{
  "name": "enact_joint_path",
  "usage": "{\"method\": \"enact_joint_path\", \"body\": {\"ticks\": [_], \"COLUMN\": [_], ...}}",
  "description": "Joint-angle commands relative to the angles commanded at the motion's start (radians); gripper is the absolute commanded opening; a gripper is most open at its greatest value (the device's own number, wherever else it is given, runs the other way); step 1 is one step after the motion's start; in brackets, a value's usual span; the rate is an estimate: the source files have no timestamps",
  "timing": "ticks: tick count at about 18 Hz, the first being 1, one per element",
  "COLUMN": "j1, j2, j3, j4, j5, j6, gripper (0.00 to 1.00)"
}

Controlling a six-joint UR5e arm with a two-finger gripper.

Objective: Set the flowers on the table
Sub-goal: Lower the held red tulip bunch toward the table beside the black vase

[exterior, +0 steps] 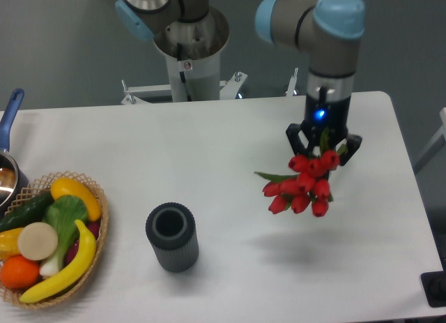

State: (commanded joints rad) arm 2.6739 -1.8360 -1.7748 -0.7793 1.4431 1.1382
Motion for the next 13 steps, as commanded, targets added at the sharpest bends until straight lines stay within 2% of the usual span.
{"method": "enact_joint_path", "body": {"ticks": [2, 13], "j1": [-0.028, -0.072], "j2": [-0.037, -0.16], "j3": [0.006, 0.043], "j4": [0.002, 0.003], "j5": [0.045, 0.048], "j6": [0.0, -0.003], "gripper": [0.4, 0.42]}}
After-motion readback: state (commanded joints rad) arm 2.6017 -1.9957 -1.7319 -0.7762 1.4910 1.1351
